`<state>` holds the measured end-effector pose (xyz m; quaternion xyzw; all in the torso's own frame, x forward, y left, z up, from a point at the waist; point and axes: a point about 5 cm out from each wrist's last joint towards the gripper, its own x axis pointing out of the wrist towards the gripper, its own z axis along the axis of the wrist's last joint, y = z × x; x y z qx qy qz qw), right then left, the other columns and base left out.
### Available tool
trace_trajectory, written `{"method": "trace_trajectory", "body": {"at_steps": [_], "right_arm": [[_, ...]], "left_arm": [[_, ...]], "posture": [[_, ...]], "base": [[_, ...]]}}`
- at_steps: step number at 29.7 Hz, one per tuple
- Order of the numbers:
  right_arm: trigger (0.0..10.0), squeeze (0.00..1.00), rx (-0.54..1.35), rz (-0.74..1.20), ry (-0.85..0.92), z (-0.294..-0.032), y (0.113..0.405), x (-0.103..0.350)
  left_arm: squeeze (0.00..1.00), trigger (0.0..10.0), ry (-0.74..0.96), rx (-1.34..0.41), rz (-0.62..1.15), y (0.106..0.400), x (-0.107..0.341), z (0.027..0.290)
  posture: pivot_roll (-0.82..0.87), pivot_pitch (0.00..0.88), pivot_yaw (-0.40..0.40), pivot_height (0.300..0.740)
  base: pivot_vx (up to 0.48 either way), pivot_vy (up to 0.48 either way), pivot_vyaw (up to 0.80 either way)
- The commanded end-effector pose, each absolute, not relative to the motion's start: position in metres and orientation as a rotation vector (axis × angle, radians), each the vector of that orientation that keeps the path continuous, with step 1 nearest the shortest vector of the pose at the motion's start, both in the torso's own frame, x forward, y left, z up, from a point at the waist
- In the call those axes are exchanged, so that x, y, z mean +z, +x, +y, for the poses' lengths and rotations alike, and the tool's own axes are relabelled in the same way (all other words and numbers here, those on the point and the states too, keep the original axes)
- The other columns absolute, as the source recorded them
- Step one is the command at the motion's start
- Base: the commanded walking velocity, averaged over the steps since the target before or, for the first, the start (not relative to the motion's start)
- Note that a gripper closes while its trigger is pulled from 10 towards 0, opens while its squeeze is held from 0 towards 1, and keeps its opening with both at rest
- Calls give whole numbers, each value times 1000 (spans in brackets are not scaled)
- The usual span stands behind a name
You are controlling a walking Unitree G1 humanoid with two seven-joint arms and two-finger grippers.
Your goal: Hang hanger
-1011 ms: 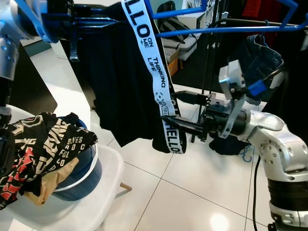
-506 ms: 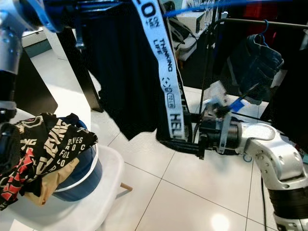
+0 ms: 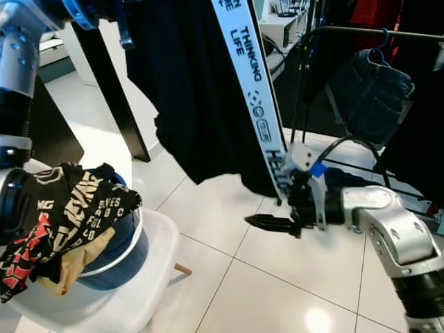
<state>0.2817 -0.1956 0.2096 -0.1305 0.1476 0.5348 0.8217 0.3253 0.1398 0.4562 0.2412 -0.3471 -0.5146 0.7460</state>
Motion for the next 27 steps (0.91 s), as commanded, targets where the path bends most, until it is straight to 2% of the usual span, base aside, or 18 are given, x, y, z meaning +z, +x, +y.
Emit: {"method": "trace_trajectory", "body": {"at_steps": [1, 6, 10, 11, 13, 15, 20, 23, 27], "right_arm": [[0, 0, 1097, 327, -294, -205, 282, 209], [0, 0, 1097, 327, -294, -205, 282, 209], [0, 0, 1048, 219, -262, -225, 280, 234], [0, 0, 1019, 164, -249, -238, 279, 246], [0, 0, 1019, 164, -249, -238, 279, 246], [0, 0, 975, 58, -215, -260, 275, 268], [0, 0, 908, 15, -231, -275, 277, 279], [0, 0, 817, -17, -254, -287, 282, 287], [0, 0, 779, -53, -260, -290, 285, 293]], "left_arm": [[0, 10000, 537, -1072, -777, 324, 462, 151], [0, 10000, 537, -1072, -777, 324, 462, 151], [0, 10000, 575, -1092, -677, 332, 441, 164], [0, 10000, 586, -1100, -623, 335, 431, 172], [0, 10000, 586, -1100, -623, 335, 431, 172], [0, 10000, 581, -1104, -535, 339, 418, 189], [0, 10000, 584, -1114, -458, 341, 406, 201], [0, 10000, 578, -1196, -313, 340, 382, 210], [0, 10000, 565, -1322, -178, 333, 355, 212]], "posture": [[-68, 0, 81, 740], [-68, 0, 81, 740], [-75, 0, 80, 740], [-77, 0, 78, 740], [-77, 0, 78, 740], [-76, 0, 75, 740], [-78, 0, 75, 740], [-81, 0, 74, 740], [-83, 0, 73, 740]], "base": [[0, 0, 0], [0, 0, 0], [0, 0, 0], [0, 0, 0], [0, 0, 0], [0, 0, 0], [0, 0, 0], [0, 0, 0], [0, 0, 0]]}}
